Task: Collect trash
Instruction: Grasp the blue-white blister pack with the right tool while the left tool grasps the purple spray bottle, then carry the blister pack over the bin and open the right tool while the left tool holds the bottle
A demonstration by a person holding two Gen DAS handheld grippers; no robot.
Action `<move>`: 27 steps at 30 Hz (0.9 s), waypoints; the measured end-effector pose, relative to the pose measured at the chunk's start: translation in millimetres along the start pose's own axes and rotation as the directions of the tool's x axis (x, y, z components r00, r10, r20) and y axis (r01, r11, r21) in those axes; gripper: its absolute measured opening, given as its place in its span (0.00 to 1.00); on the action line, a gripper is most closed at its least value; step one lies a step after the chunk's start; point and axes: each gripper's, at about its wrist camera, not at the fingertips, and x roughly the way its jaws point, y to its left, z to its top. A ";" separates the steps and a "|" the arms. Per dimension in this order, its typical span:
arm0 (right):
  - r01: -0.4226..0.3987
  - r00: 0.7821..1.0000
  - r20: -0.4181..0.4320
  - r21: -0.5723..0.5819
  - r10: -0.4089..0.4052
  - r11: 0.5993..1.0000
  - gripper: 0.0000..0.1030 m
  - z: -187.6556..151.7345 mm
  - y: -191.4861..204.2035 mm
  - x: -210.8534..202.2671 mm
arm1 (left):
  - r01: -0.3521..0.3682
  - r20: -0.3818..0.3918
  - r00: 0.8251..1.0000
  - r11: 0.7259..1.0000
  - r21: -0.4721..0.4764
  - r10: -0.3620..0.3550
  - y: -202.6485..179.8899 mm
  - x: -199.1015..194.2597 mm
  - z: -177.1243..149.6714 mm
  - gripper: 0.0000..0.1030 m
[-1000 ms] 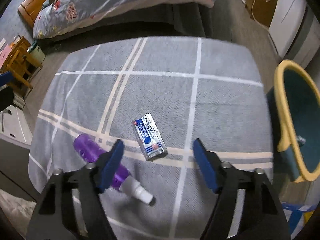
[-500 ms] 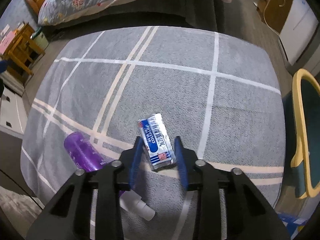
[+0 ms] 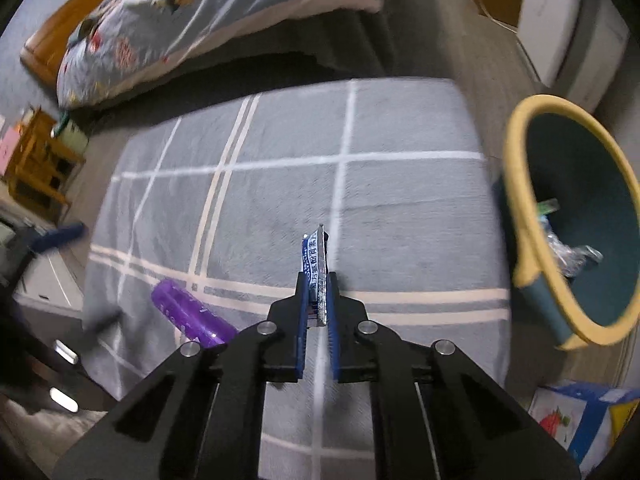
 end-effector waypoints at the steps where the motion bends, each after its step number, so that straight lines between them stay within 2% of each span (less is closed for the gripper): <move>1: -0.003 1.000 0.004 0.009 0.003 1.000 0.08 -0.3 -3.3 -7.2 | 0.009 -0.008 1.000 0.999 0.049 -0.008 -10.1 3.7 -0.9 0.94; 5: 0.013 1.000 -0.017 0.032 -0.012 0.999 0.08 -3.4 -15.2 -32.0 | 0.060 -0.073 0.996 0.971 0.230 -0.044 -46.6 20.9 -9.8 0.93; 8: 0.013 1.000 0.006 0.016 -0.013 1.000 0.08 -8.6 -22.0 -52.6 | 0.041 -0.097 0.995 0.951 0.306 -0.012 -59.1 33.1 -13.7 0.92; 11: -0.040 0.999 0.033 0.069 0.038 0.997 0.08 -8.2 -33.2 -60.5 | 0.026 -0.113 0.993 0.940 0.340 0.014 -64.0 45.9 -12.4 0.89; 15: -0.041 0.998 0.050 0.067 0.038 0.997 0.08 -1.8 -37.0 -59.1 | 0.025 -0.151 0.988 0.942 0.336 0.028 -63.2 65.4 -6.7 0.73; 17: -0.046 0.997 0.058 0.071 0.042 0.996 0.08 2.3 -41.2 -57.6 | 0.028 -0.157 0.987 0.942 0.335 0.027 -62.9 73.0 -7.0 0.70; 21: -0.046 0.997 0.059 0.087 0.041 0.995 0.08 5.6 -50.3 -55.5 | 0.067 -0.156 0.987 0.963 0.260 -0.027 -52.6 73.3 5.8 0.42; 22: -0.049 0.997 0.064 0.095 0.043 0.994 0.08 6.2 -53.6 -56.8 | 0.074 -0.155 0.987 0.968 0.242 -0.036 -51.7 72.8 8.7 0.38; 27: -0.070 0.993 0.108 0.137 0.056 0.988 0.08 9.7 -69.3 -68.7 | 0.088 -0.127 0.990 0.977 0.193 -0.064 -45.9 64.4 17.1 0.36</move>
